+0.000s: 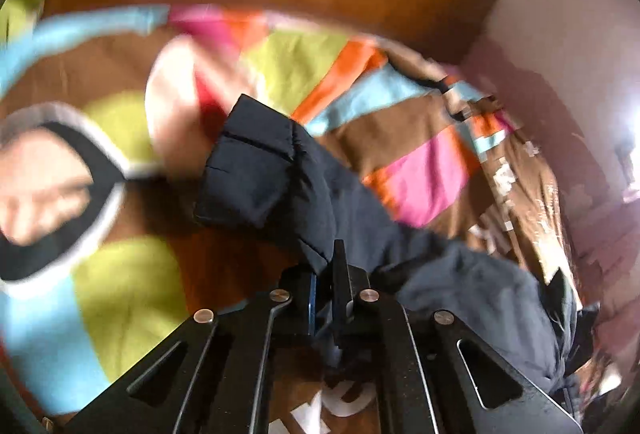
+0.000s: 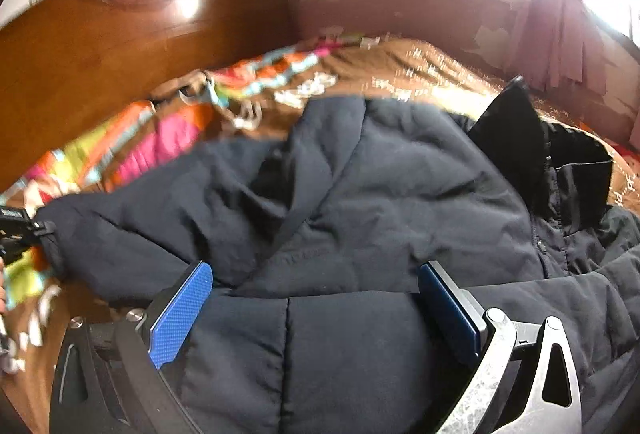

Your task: Fold large clothes

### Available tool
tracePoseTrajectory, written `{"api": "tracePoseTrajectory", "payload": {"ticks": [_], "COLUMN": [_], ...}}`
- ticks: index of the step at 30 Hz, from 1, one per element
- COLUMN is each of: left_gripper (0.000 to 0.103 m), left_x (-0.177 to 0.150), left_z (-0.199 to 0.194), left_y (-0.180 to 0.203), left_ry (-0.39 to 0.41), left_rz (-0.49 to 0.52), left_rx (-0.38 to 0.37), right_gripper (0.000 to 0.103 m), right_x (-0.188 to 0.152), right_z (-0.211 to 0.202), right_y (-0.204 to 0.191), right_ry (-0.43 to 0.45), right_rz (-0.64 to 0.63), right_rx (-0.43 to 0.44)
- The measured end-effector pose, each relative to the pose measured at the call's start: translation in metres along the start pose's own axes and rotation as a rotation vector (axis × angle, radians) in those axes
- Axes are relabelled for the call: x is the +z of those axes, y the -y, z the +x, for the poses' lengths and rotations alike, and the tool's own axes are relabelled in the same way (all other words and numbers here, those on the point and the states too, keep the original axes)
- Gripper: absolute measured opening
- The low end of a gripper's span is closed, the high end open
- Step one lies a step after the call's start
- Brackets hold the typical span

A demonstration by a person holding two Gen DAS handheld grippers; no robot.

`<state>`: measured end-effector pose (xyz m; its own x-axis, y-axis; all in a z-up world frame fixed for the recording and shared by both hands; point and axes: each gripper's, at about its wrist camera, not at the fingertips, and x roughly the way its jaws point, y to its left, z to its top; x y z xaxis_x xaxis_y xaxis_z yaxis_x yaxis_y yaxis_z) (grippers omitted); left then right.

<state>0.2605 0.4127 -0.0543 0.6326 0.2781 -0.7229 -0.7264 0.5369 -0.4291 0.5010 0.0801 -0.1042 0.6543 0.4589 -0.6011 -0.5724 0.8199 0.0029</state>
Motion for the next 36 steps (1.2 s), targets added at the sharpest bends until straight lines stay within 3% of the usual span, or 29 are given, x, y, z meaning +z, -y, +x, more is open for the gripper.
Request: {"api": "tracePoseTrajectory", "payload": {"ticks": [8,12,16,23,27,30,33,36], "left_gripper": [0.002,0.002,0.002,0.002,0.002,0.002,0.002,0.002], "left_x": [0.014,-0.002,-0.033,-0.106,-0.157,-0.193,-0.233,-0.271], "left_z": [-0.095,-0.148,-0.187,-0.216,-0.21,-0.201,-0.187,-0.189], "left_y": [0.065,0.114,0.178,0.28,0.327,0.355,0.373,0.388], "left_ry": [0.206,0.3,0.339,0.324,0.257,0.213,0.162,0.104], "left_rz": [0.189,0.289,0.419,0.658,0.781,0.879,0.973,1.046], "left_rx": [-0.132,-0.233,-0.35,-0.532,-0.606,-0.636,-0.65,-0.646], "right_gripper": [0.103,0.103,0.103,0.103,0.103,0.103,0.103,0.103], "right_x": [0.026,0.032,0.019,-0.012,-0.022,-0.025,-0.021,-0.012], "right_z": [-0.087,-0.147,-0.195,-0.277,-0.297,-0.304,-0.31,-0.31], "right_y": [0.003,0.018,0.042,0.108,0.149,0.177,0.209,0.24], "right_ry": [-0.02,-0.075,-0.154,-0.137,-0.1,-0.076,-0.018,0.062], "right_rz": [-0.13,-0.155,-0.1,0.012,0.114,0.174,0.261,0.353], "right_rx": [-0.021,-0.067,-0.105,-0.173,-0.178,-0.243,-0.222,-0.113]}}
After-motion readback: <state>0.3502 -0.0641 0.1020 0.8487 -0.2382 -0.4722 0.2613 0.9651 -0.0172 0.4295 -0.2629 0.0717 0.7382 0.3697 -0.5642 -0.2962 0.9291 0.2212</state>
